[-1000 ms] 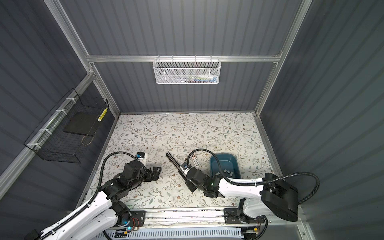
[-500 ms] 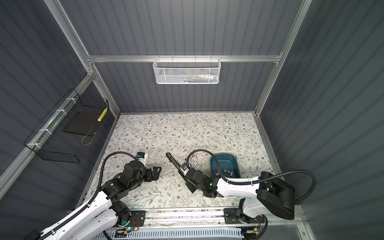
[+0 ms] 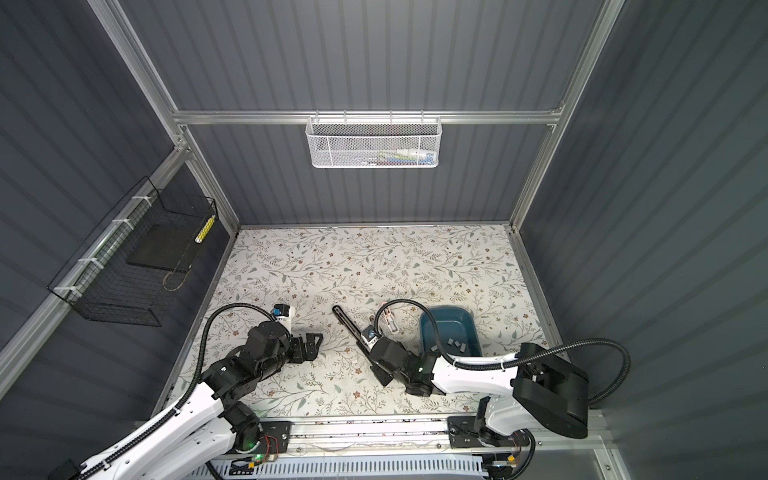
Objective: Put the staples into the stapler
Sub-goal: 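Lower the staple strip into the black stapler's open channel with the right gripper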
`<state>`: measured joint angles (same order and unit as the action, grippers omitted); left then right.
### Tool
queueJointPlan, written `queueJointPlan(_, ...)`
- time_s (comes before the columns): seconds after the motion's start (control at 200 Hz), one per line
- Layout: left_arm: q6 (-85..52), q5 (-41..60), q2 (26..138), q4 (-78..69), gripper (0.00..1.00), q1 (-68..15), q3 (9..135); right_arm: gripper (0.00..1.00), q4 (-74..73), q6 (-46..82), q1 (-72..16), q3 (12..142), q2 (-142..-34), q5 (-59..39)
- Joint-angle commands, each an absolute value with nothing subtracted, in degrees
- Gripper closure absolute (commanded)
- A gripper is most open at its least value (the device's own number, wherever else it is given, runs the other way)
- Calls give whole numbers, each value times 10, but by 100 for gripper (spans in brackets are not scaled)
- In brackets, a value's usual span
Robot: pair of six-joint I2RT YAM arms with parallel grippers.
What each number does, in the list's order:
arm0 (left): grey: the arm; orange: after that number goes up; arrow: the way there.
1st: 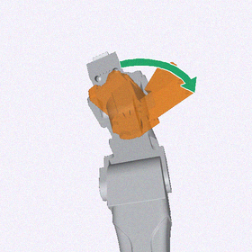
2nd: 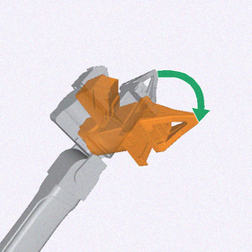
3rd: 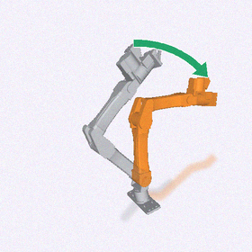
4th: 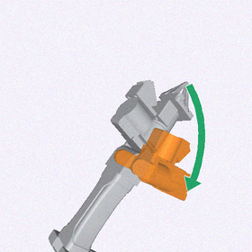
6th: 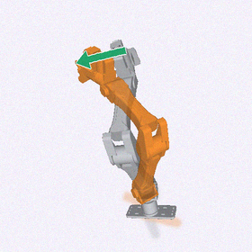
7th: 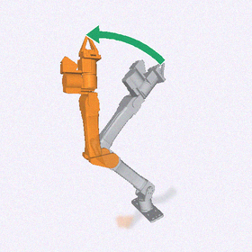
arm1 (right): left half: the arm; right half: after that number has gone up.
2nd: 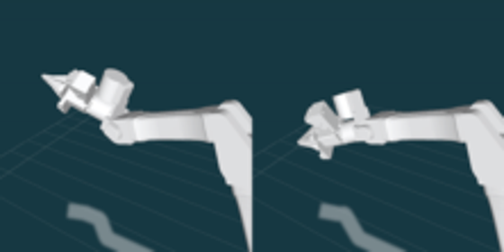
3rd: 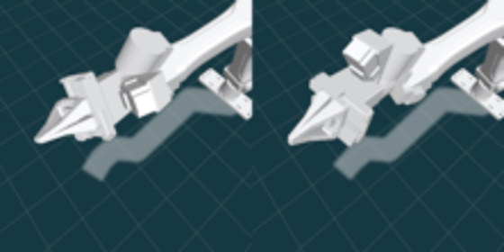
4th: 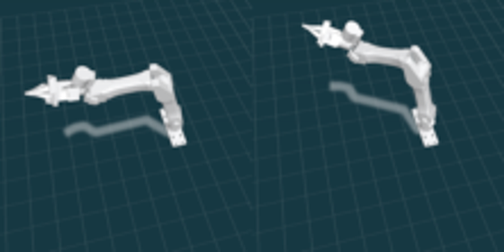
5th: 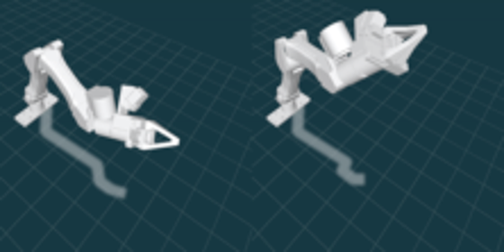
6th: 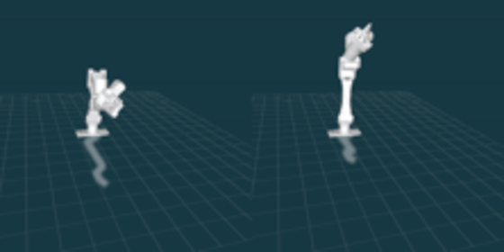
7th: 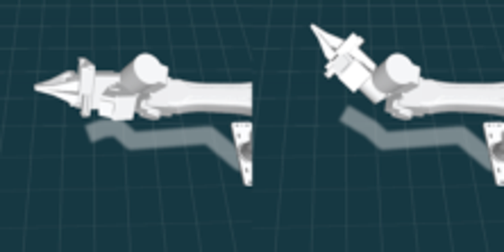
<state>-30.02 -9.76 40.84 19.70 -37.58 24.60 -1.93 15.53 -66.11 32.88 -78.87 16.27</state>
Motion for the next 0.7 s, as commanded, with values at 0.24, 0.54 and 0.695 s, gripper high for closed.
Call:
queueJointPlan(0.24, -299, -87, 398, 190, 1, -378, 236, 95, 75, 221, -694, 361, -831, 215)
queueJointPlan(0.54, -299, -86, 400, 189, 1, -377, 236, 90, 119, 271, -714, 368, -830, 214)
queueJointPlan(0.695, -299, -87, 397, 190, 1, -378, 236, 82, 140, 291, -720, 373, -827, 216)
